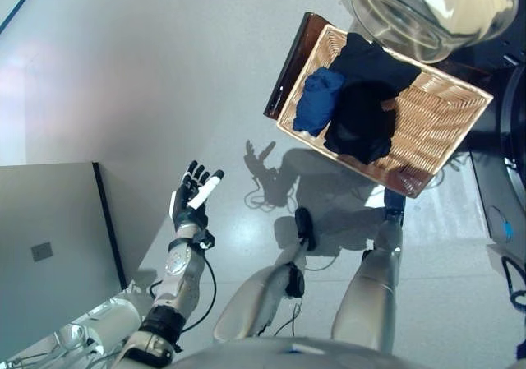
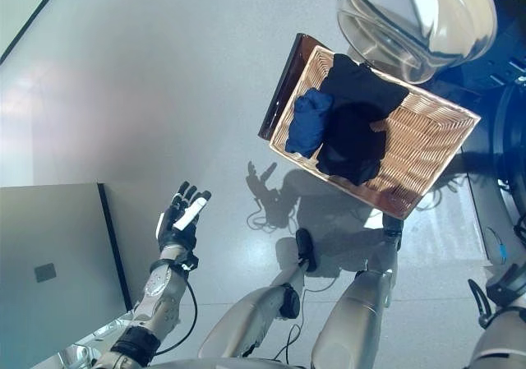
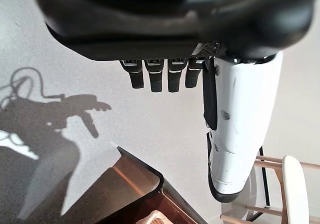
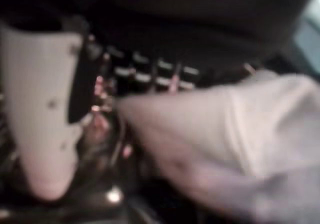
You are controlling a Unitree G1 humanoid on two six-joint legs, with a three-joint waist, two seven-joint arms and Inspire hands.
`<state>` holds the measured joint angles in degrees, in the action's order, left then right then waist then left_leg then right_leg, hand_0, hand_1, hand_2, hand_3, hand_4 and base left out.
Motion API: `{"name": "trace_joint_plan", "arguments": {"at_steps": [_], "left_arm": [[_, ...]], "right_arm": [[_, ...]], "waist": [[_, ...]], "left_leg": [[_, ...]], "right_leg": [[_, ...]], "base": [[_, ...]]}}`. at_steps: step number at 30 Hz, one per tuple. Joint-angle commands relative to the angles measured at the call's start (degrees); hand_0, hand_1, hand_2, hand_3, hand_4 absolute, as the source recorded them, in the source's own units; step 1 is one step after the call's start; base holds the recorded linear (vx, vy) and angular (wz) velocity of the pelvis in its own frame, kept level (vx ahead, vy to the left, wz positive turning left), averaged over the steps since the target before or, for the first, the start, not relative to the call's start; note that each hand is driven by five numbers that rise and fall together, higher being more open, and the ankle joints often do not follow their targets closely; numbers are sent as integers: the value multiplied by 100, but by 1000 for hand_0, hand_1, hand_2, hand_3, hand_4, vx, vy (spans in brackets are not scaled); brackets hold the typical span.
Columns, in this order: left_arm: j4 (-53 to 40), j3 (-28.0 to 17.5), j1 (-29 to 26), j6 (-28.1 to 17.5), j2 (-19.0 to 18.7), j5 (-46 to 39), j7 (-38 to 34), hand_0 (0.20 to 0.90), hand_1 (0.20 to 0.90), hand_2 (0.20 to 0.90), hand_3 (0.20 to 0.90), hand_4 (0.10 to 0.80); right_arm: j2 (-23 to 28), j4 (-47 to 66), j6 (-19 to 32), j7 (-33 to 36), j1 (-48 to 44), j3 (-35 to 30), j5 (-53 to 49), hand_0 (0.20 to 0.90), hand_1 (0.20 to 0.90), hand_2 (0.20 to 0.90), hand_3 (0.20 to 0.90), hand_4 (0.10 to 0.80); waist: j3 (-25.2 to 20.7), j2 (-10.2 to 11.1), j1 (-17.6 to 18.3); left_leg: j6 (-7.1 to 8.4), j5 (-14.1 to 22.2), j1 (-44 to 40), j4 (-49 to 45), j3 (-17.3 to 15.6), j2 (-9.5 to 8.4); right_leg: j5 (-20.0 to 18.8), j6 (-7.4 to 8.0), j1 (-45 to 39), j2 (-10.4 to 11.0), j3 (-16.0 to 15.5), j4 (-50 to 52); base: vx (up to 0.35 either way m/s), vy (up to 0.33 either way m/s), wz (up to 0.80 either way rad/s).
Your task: Pick up the clothes and place them into the washing machine
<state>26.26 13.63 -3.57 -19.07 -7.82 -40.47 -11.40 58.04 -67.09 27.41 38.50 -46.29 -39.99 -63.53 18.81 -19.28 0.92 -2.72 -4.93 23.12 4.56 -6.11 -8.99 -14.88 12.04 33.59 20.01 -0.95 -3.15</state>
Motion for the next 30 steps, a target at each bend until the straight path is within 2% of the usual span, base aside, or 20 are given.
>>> {"name": "trace_joint_plan", "arguments": {"at_steps": [1, 7, 10, 12, 14, 17, 19, 22, 24, 30], "left_arm": [[-173, -655, 422, -480, -256, -142, -70, 900, 900, 900, 900, 800], [-170, -668, 444, -502, -267, -149, -35, 900, 900, 900, 900, 800], [-68, -699, 436, -509, -296, -132, 4, 900, 900, 900, 900, 800], [125, -769, 353, -545, -321, -120, -2, 900, 900, 900, 900, 800], [199, -839, 296, -546, -327, -119, -4, 900, 900, 900, 900, 800], [173, -978, 274, -533, -376, 6, -20, 900, 900, 900, 900, 800], [155, -1019, 283, -522, -385, 78, -46, 900, 900, 900, 900, 800], [273, -1130, 253, -515, -417, 166, -24, 900, 900, 900, 900, 800], [309, -1175, 259, -499, -446, 200, -9, 900, 900, 900, 900, 800], [264, -1373, 344, -470, -547, 303, 80, 900, 900, 900, 900, 800]], "right_arm": [[794, -32, 491, -95, 660, 470, 168, 900, 900, 900, 900, 800], [444, -30, 57, -233, 573, 890, 571, 900, 900, 900, 900, 800], [263, -175, -345, -374, 526, 1222, 938, 900, 900, 900, 900, 800], [87, -277, -696, -473, 541, 1667, 1472, 900, 900, 900, 900, 800], [23, -290, -776, -525, 610, 1705, 1576, 900, 900, 900, 900, 800], [-518, -236, -1058, -672, 1000, 2038, 2368, 900, 900, 900, 900, 800], [-663, -140, -1098, -679, 1060, 2070, 2498, 900, 900, 900, 900, 800], [-1133, -228, -1240, -808, 1260, 2274, 2827, 900, 900, 900, 900, 800], [-1200, -275, -1303, -878, 1325, 2269, 2877, 900, 900, 900, 900, 800], [-1842, -482, -1586, -987, 1665, 2735, 3758, 900, 900, 900, 900, 800]], "waist": [[-549, 195, 221], [-530, 266, 139], [-526, 331, 96], [-534, 411, 68], [-539, 457, 79], [-625, 663, -3], [-615, 702, 11], [-702, 873, -48], [-712, 919, -47], [-809, 1210, -143]], "left_leg": [[1053, 444, -424, 44, -21, 600], [983, 473, -546, 44, 13, 528], [944, 469, -642, 44, 40, 468], [926, 456, -749, 44, 44, 437], [914, 460, -794, 44, 54, 433], [858, 498, -1072, 44, 77, 456], [839, 513, -1137, 44, 96, 461], [806, 555, -1334, 44, 138, 523], [803, 568, -1395, 44, 143, 543], [801, 592, -1638, 44, 226, 708]], "right_leg": [[620, -21, -88, 167, 87, 878], [579, 4, -276, 226, 48, 827], [548, 29, -445, 305, 19, 786], [516, 37, -607, 340, -4, 756], [506, 36, -677, 346, -28, 733], [462, 51, -1096, 369, -187, 601], [448, 55, -1189, 361, -212, 555], [423, 84, -1456, 334, -332, 450], [415, 84, -1542, 326, -365, 419], [449, 66, -1902, 194, -584, 319]], "base": [[0, 0, 0], [-9, 16, 1], [-13, 36, 7], [-18, 13, 6], [-6, -4, 2], [8, -1, -3], [3, -3, -2], [-6, -16, -5], [6, -15, -1], [-4, -60, 2]]}}
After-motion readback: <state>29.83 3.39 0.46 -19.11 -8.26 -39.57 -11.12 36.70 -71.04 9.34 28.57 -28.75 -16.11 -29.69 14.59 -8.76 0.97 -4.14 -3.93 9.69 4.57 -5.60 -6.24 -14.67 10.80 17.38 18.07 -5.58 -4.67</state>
